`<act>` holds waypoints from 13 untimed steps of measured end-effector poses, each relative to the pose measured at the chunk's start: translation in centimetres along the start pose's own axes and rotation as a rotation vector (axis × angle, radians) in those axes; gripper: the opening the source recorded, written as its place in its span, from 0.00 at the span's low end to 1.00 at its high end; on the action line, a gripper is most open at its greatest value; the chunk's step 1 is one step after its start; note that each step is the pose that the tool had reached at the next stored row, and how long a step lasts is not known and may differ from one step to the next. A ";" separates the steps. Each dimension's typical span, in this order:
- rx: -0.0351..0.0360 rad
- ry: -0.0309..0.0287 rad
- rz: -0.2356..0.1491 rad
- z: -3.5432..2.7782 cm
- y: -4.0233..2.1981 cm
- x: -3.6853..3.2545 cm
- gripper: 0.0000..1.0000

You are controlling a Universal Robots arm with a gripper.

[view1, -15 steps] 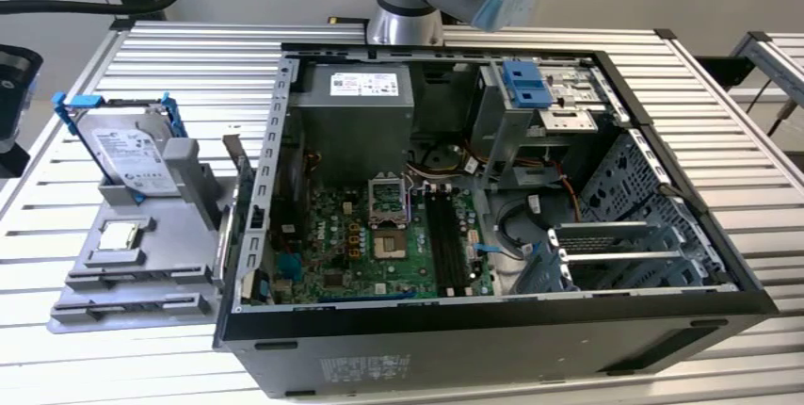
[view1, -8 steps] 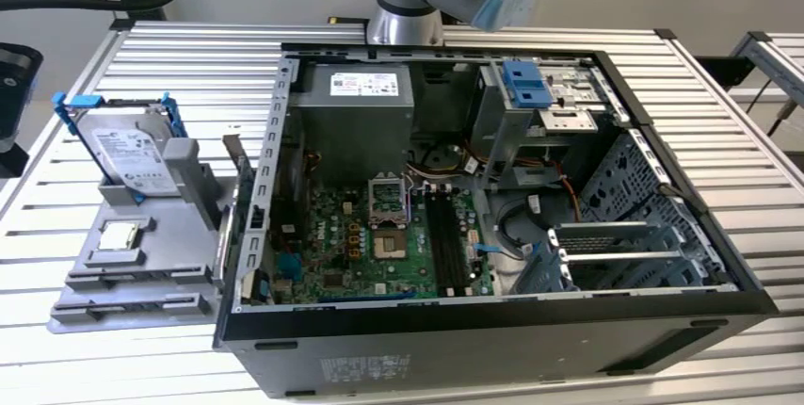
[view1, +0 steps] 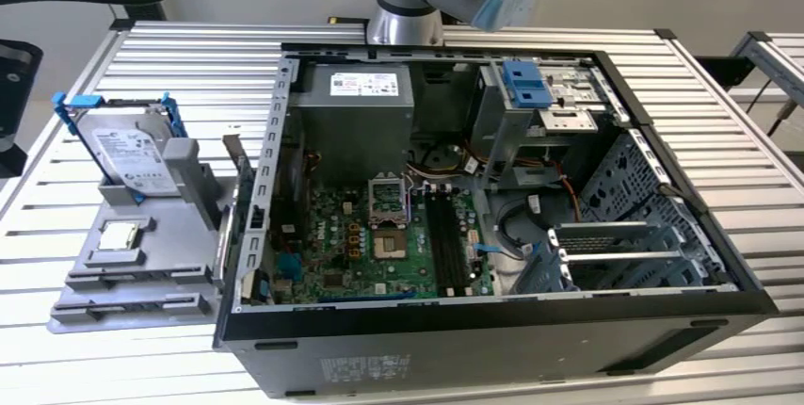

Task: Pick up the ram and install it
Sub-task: 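Pick up the ram and move it above insertion slot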

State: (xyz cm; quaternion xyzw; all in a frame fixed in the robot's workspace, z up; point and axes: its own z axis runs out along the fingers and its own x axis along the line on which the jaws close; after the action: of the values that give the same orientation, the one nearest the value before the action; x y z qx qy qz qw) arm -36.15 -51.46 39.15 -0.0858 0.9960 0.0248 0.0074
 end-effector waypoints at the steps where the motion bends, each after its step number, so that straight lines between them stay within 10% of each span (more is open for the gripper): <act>1: -0.0001 0.0005 -0.010 0.00 0.00 0.00 0.00; 13: -0.0019 0.0066 -0.136 -0.02 0.00 0.00 0.00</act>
State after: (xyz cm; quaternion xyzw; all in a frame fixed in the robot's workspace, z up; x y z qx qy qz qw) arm -36.15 -51.47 39.17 -0.1536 0.9878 0.0250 0.0056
